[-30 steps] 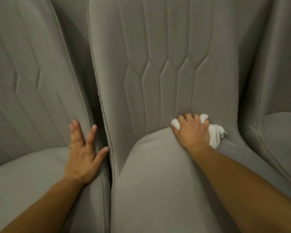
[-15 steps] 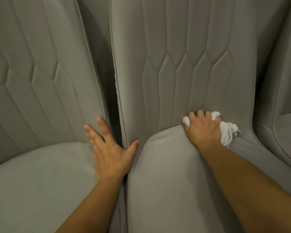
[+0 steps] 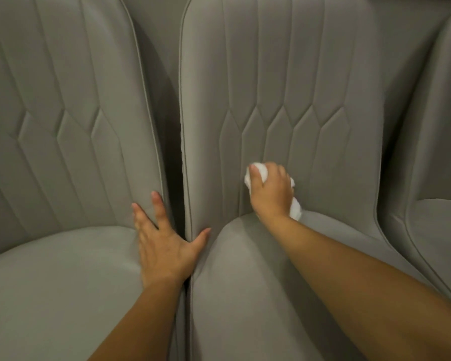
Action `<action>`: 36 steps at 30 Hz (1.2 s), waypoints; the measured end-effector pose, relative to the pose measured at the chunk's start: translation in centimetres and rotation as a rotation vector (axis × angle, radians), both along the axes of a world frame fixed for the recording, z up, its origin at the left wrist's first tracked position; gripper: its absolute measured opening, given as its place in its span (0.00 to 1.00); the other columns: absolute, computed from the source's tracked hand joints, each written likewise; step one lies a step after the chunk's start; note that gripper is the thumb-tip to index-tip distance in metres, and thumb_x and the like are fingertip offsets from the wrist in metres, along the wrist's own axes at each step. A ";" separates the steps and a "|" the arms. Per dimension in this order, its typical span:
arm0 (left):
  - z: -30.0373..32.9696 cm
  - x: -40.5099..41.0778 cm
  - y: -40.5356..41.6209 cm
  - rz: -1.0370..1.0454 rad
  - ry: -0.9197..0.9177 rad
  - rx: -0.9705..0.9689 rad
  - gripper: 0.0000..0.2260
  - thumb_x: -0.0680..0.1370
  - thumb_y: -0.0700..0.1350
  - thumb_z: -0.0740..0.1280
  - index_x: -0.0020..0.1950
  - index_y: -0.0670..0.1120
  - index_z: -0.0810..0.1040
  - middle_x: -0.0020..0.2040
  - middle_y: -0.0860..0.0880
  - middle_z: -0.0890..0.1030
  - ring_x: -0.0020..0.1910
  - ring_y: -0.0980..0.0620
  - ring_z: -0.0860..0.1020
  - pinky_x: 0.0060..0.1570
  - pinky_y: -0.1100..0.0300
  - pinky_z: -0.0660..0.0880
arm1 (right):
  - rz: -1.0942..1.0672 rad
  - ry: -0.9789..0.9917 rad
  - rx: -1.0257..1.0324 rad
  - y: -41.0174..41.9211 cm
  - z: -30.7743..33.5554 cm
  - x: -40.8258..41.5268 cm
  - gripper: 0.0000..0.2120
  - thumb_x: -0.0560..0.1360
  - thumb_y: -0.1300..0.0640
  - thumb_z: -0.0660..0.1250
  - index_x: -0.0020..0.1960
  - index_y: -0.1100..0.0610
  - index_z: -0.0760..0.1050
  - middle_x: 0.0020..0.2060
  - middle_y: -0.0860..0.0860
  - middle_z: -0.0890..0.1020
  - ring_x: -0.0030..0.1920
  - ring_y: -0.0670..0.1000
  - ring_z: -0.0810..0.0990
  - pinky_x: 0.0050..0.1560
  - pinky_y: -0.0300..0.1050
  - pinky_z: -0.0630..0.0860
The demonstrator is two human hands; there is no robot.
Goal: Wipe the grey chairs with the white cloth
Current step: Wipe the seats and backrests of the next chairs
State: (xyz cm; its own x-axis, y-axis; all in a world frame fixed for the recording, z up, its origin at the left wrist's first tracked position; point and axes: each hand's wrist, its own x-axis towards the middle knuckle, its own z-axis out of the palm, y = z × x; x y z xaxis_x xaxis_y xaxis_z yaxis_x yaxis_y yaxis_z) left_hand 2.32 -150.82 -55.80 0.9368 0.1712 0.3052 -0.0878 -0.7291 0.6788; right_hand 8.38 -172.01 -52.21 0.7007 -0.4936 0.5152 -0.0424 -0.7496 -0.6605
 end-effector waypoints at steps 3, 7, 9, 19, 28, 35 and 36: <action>0.0 0.0 0.1 0.008 -0.008 0.008 0.58 0.64 0.72 0.70 0.76 0.62 0.29 0.80 0.41 0.38 0.79 0.39 0.46 0.74 0.41 0.55 | 0.049 -0.389 0.163 4.0 5.3 1.0 0.25 0.78 0.39 0.58 0.53 0.60 0.78 0.50 0.59 0.80 0.52 0.62 0.78 0.58 0.58 0.73; 0.1 0.1 0.1 0.011 0.005 -0.006 0.58 0.63 0.73 0.70 0.74 0.64 0.27 0.80 0.43 0.37 0.79 0.40 0.45 0.75 0.43 0.54 | 0.165 -0.828 0.093 7.5 14.7 2.8 0.21 0.77 0.44 0.65 0.53 0.62 0.80 0.50 0.58 0.80 0.50 0.60 0.79 0.52 0.58 0.76; 0.1 0.1 0.2 0.014 0.013 -0.003 0.58 0.63 0.73 0.70 0.74 0.65 0.26 0.80 0.43 0.37 0.79 0.41 0.46 0.75 0.43 0.55 | 0.156 -0.784 -0.088 9.2 16.8 3.7 0.23 0.75 0.40 0.64 0.56 0.58 0.81 0.54 0.57 0.81 0.54 0.60 0.79 0.54 0.57 0.74; -0.7 0.4 0.5 0.003 0.003 -0.029 0.54 0.65 0.69 0.70 0.79 0.56 0.41 0.81 0.43 0.41 0.78 0.38 0.52 0.72 0.40 0.61 | 0.491 -0.593 -0.964 8.5 0.2 -1.3 0.21 0.74 0.41 0.71 0.63 0.49 0.83 0.69 0.53 0.78 0.74 0.59 0.67 0.65 0.73 0.65; -0.3 0.1 0.4 0.006 0.008 0.016 0.58 0.63 0.74 0.68 0.76 0.62 0.29 0.80 0.41 0.38 0.79 0.38 0.47 0.74 0.40 0.56 | 0.148 -0.313 -0.868 5.5 25.5 7.7 0.31 0.77 0.30 0.52 0.72 0.44 0.72 0.72 0.50 0.73 0.73 0.56 0.69 0.71 0.57 0.59; 0.4 0.0 0.3 0.011 0.037 0.018 0.58 0.64 0.73 0.69 0.75 0.62 0.27 0.80 0.42 0.37 0.79 0.40 0.45 0.75 0.40 0.56 | 0.253 -0.364 -0.989 8.1 17.7 5.4 0.29 0.74 0.33 0.61 0.70 0.45 0.76 0.75 0.54 0.71 0.76 0.62 0.65 0.68 0.69 0.60; 0.4 0.0 0.3 0.007 0.036 0.013 0.58 0.64 0.73 0.69 0.75 0.62 0.27 0.80 0.42 0.37 0.79 0.40 0.45 0.75 0.40 0.55 | 0.316 -0.417 -1.075 7.8 15.4 4.7 0.27 0.73 0.35 0.64 0.66 0.47 0.79 0.73 0.55 0.73 0.75 0.64 0.67 0.67 0.70 0.60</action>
